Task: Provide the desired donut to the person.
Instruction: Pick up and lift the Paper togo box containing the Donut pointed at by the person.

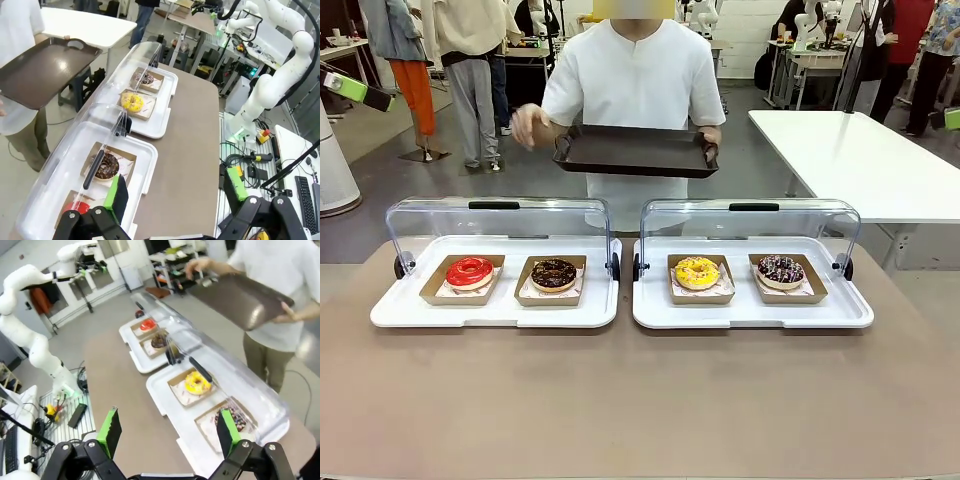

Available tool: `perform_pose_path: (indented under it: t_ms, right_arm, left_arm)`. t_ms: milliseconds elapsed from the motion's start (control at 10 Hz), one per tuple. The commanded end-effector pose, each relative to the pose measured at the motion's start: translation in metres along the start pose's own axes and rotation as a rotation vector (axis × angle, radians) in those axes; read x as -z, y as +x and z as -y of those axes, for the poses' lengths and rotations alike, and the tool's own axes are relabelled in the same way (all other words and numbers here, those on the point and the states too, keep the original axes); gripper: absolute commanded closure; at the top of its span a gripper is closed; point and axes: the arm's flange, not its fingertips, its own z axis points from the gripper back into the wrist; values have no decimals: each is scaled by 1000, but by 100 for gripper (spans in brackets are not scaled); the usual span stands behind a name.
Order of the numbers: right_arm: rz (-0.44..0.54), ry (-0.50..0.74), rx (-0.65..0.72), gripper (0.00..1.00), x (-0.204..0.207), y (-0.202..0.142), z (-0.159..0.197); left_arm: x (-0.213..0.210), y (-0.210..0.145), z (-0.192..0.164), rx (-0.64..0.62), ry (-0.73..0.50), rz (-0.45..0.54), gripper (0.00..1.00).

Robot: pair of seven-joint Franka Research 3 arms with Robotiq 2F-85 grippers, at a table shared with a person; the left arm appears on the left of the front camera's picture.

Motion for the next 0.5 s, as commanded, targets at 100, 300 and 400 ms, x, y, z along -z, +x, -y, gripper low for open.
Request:
perform_pose_path:
  t_ms: [100,300,400]
  right_arm:
    - [-20,-47,57,0,0,-14,-11]
    - [-10,-64,70,0,-4,-18,-12]
    - [-9,-69,73,0,-5,-19,-13]
  left_arm:
    - [1,-3,8,-25,64,-52,0]
    - [-4,-4,6,-25,81,-70,0]
    - [-4,-5,5,-27,85,-74,0]
